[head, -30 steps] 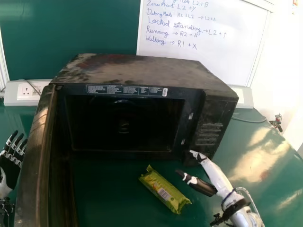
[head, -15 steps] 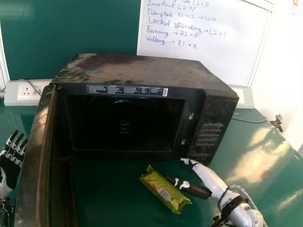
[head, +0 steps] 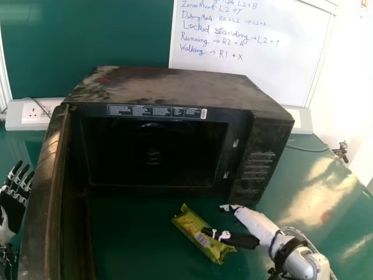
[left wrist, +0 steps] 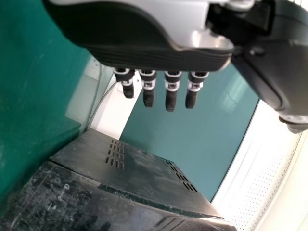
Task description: Put biscuit inside oven
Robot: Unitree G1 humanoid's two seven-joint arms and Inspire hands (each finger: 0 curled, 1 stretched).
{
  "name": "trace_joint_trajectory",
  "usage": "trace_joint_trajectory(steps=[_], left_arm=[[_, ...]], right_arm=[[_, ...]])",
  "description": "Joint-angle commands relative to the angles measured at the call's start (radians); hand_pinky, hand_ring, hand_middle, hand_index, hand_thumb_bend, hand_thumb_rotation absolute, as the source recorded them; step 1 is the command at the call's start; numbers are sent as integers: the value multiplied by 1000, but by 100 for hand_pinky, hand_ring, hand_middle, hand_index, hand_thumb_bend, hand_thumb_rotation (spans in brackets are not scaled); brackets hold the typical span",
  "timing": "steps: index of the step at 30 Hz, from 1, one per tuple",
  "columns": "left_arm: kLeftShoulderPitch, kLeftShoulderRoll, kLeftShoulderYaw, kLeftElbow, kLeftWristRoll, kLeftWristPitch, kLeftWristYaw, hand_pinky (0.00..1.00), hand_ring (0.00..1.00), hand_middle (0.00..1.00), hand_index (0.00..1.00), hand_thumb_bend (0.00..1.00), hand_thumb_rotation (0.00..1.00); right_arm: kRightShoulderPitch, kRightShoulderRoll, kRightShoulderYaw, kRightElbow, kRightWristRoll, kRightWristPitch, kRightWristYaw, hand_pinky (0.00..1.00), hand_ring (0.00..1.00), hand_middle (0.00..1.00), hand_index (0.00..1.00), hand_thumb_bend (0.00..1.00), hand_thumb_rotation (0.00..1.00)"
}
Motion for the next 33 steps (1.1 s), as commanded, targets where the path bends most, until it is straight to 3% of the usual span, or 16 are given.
trace_joint_trajectory(steps=[1,16,33], left_arm=[[21,-46,-8,35,-6,-5,-3,0,67,74,91,3,0],[22,-45,-9,34,-4,-6,-3,0,66,74,91,4,0],[25,-49,-11,24,0,-4,13,0,66,74,91,6,0]], right_arm=[[-28,-29,12,-23,-10,1,26,73,85,88,92,100,46],[-85,-80,80,-71,-131,24,123,70,81,85,89,100,45],[-121,-57,144,-140,-328,134,228,73,84,86,89,100,35]])
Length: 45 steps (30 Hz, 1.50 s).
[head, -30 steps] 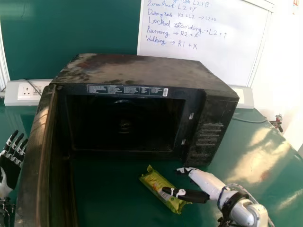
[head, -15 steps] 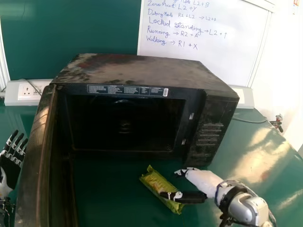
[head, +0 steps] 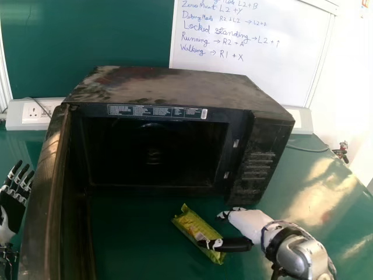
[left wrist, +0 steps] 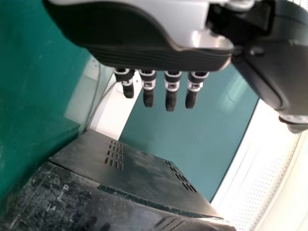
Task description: Put biscuit inside oven
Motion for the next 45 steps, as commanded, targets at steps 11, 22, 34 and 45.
trace_joint_trajectory(steps=[11,22,34,45], left_arm=[[24,-47,-9,32,-5,-6,-6,0,66,73,91,6,0],[24,-48,-10,28,-8,2,-7,0,66,74,92,7,0],[32,-58,-12,3,-11,16,7,0,65,73,90,12,4],[27,-56,-11,16,-2,4,6,0,66,74,89,16,13]], right_arm=[[-2,109,92,-22,-262,43,-38,63,74,80,87,100,34],[8,187,150,-20,-424,24,-35,62,73,79,85,100,34],[31,203,187,-2,-550,-59,-87,58,69,75,79,100,36],[74,232,215,4,-699,-85,-165,60,73,79,81,94,32]])
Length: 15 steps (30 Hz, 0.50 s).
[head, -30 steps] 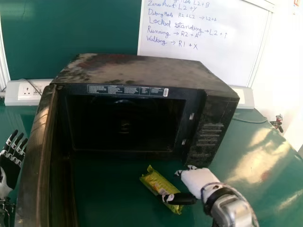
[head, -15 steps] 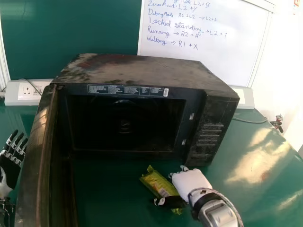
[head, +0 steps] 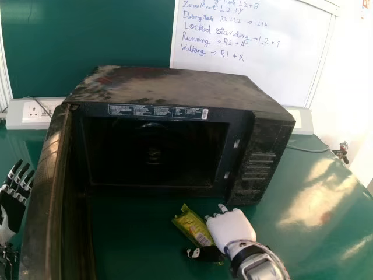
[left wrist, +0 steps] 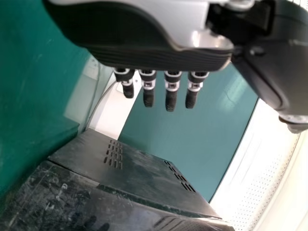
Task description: Put biscuit inside oven
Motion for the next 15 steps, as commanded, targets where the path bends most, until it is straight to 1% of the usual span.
trace_joint_trajectory(steps=[1,3,6,7,8,11,15], left_arm=[[26,-45,-12,29,0,-5,6,0,66,74,88,16,13],[27,-45,-12,25,-3,1,5,0,66,74,89,16,13],[27,-45,-12,24,-6,5,1,0,66,74,89,17,13],[28,-47,-13,20,-3,2,7,0,66,74,89,18,13],[30,-49,-13,15,-2,2,13,0,66,74,89,18,14],[32,-51,-14,12,2,-4,16,0,66,74,90,18,14],[28,-47,-13,22,-1,-3,8,0,66,74,91,18,14]], right_arm=[[17,1,17,18,-34,-19,-26,61,73,79,81,91,31],[21,8,24,29,-64,-21,-43,61,72,78,81,86,32],[30,26,27,49,-92,-11,-83,59,68,74,77,77,23],[32,33,24,52,-89,-8,-87,59,67,73,75,74,19],[33,38,20,51,-84,-7,-87,59,67,73,74,72,18],[35,48,12,51,-79,-5,-87,59,67,71,72,72,17],[35,55,5,52,-78,-5,-94,56,64,69,71,75,16]])
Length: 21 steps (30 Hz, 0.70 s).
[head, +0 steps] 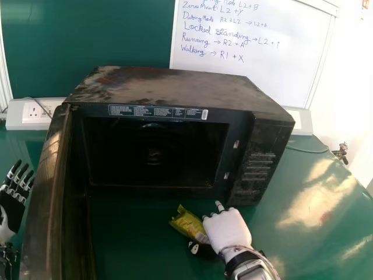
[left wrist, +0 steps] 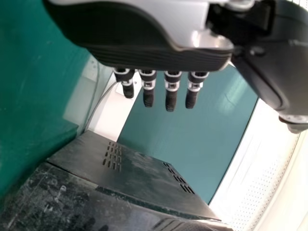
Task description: Put biscuit inside oven
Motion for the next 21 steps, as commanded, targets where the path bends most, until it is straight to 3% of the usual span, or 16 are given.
trace_joint_trajectory(steps=[1,10,15,19,21], left_arm=[[25,-43,-12,29,-2,-6,-3,0,66,74,90,19,14],[20,-39,-9,42,-4,-10,-14,0,66,74,91,16,12],[20,-42,-8,42,-5,-8,-10,0,65,73,91,15,11],[17,-39,-7,50,-7,-10,-22,0,66,74,91,13,11],[15,-37,-5,56,-7,-11,-27,0,66,74,92,12,10]], right_arm=[[12,10,-4,14,1,0,2,56,64,69,71,74,17],[15,24,-24,10,39,-3,-22,50,57,64,68,76,13],[15,25,-35,17,62,-6,-65,42,47,57,69,76,10],[14,33,-44,22,76,2,-102,41,47,55,68,76,9],[12,36,-48,26,78,3,-128,38,43,50,68,61,2]])
